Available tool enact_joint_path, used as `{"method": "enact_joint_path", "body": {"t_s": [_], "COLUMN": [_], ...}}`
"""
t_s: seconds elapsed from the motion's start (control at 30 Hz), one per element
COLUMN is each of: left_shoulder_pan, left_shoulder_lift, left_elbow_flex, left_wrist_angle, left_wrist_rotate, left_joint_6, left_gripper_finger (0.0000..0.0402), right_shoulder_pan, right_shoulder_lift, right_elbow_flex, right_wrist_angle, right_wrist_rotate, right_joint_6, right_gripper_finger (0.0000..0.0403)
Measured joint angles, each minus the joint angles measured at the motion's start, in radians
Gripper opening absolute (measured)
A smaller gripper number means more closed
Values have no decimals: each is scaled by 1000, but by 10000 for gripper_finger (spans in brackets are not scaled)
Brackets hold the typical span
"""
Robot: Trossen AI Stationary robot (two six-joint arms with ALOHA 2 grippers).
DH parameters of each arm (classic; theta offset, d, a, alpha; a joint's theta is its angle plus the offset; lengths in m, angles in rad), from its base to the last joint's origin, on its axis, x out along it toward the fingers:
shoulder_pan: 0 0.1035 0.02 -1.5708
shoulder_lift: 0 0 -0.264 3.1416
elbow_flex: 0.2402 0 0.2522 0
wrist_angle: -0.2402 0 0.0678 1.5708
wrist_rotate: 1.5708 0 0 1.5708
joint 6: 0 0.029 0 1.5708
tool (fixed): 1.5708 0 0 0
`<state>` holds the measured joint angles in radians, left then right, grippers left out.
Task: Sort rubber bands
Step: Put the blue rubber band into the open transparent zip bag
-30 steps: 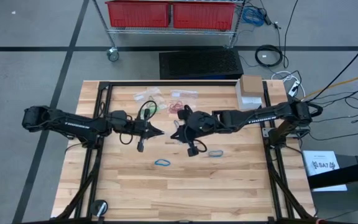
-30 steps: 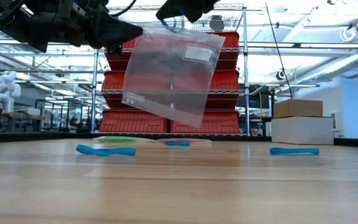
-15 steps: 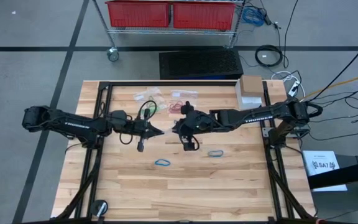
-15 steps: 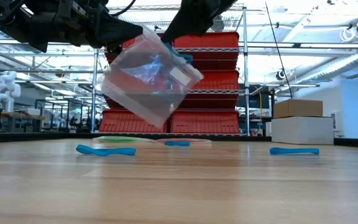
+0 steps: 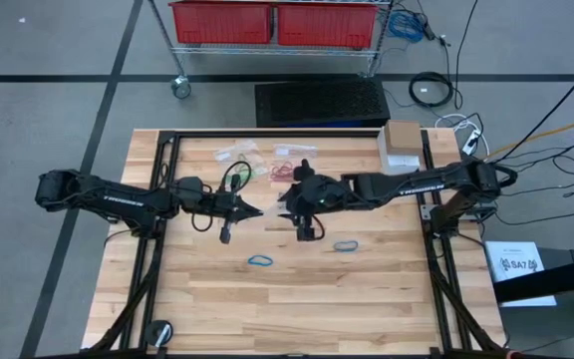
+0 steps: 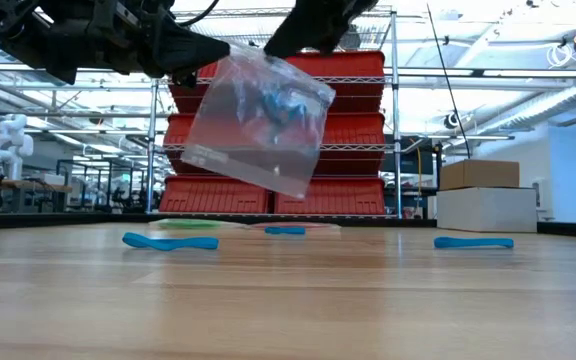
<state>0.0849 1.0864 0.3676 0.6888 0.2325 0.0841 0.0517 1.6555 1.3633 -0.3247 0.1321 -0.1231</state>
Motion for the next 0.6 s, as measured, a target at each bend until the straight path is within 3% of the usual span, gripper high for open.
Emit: {"method": "enact_joint_path", "body": {"t_s": [0.17, 0.3, 0.47, 0.6], "left_shoulder_pan": [0, 0, 0, 0], "left_shoulder_lift": [0, 0, 0, 0], "left_elbow_flex": [0, 0, 0, 0], "left_wrist_angle": [-3, -6, -25, -25], "left_wrist_rotate": [0, -1, -39, -46], "left_joint_6": [0, 0, 0, 0], "left_gripper_finger": [2, 2, 2, 2], "right_shoulder_pan": [0, 1, -6, 30], "right_shoulder_lift": [-63, -133, -194, -206], "right_elbow_flex": [55, 86, 82, 8], "right_wrist_angle": [-65, -244, -570, -695], "right_wrist_rotate": [5, 100, 100, 76], "right_joint_6": [7, 23, 193, 338], "right_gripper_finger": [181, 185, 185, 185]}}
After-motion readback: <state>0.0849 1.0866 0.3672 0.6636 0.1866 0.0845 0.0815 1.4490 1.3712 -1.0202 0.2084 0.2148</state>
